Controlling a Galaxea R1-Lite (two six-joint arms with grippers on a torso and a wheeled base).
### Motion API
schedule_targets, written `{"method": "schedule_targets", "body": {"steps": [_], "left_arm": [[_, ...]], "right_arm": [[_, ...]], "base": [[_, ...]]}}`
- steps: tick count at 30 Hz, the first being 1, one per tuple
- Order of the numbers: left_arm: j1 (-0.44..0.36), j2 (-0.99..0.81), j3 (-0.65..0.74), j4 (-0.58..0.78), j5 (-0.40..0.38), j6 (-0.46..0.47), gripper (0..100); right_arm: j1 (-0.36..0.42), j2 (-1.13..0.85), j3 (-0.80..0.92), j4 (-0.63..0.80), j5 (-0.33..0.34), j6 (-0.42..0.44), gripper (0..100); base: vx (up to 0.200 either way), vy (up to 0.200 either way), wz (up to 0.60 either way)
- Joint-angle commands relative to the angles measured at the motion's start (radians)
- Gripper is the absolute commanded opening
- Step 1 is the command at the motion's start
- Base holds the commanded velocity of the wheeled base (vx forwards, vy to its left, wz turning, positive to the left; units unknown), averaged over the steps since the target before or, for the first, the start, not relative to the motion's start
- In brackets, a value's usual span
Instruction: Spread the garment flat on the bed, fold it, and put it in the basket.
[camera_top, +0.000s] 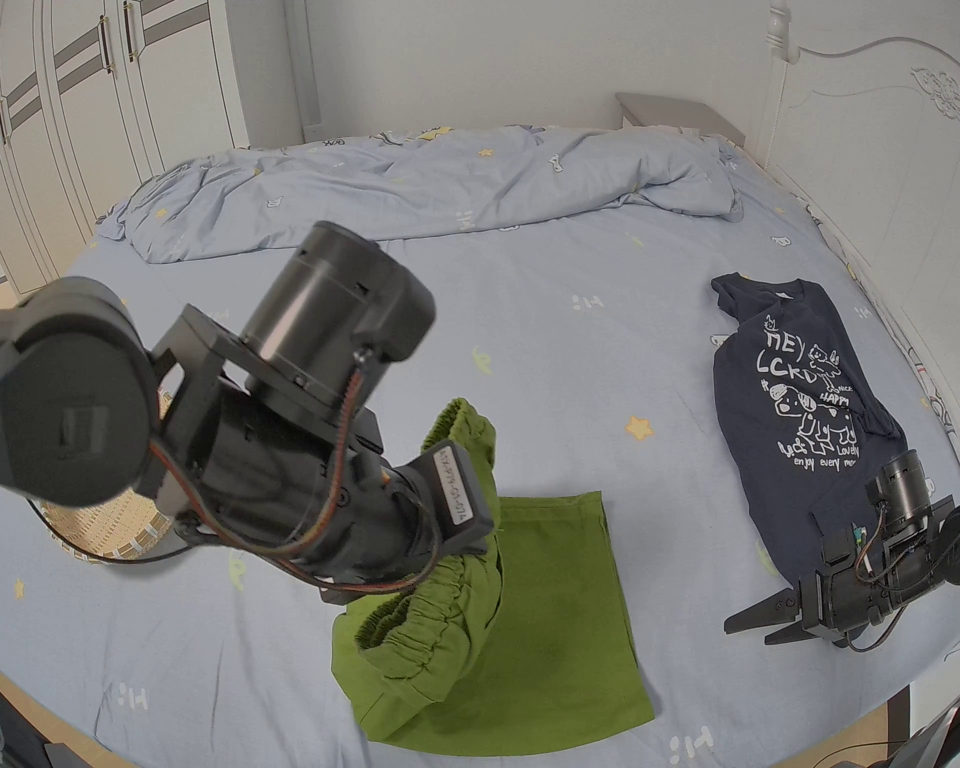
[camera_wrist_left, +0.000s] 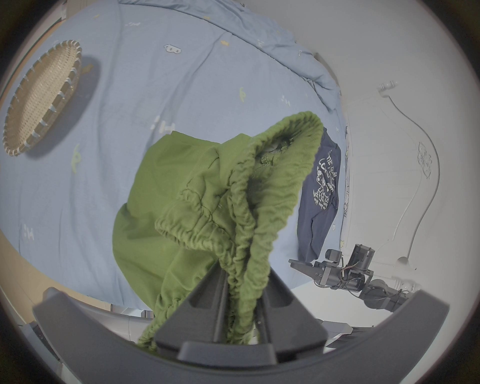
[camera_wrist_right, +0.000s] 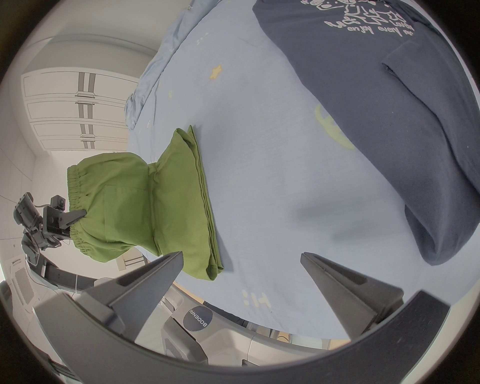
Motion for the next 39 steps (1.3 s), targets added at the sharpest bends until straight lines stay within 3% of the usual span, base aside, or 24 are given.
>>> {"method": "schedule_targets", "body": {"steps": [1,12,26,27,39], "left_arm": [[-0.021,0.054,0.000,-0.013,0.005,-0.004,0],[-0.097,0.135,0.000,-0.140,0.060,-0.006,0],[-0.136,0.228,-0.037,-0.177,0.070,-0.003,0],[-0.135,0.237,-0.035,-0.203,0.076,-0.003,100],[-0.104,0.270,-0.031,-0.264,0.086,-0.001,100]], "right_arm": [[-0.002,0.000,0.000,0.000,0.000,0.000,100],[-0.004,0.002,0.000,0.000,-0.002,0.000,100],[-0.005,0.003,0.000,-0.001,-0.002,0.000,100],[-0.004,0.003,0.000,-0.001,-0.002,0.000,100],[-0.005,0.003,0.000,-0.001,-0.002,-0.012,100]], "base": [[0.000,0.000,0.00],[0.000,0.000,0.00],[0.000,0.000,0.00],[0.000,0.000,0.00],[0.000,0.000,0.00]]}}
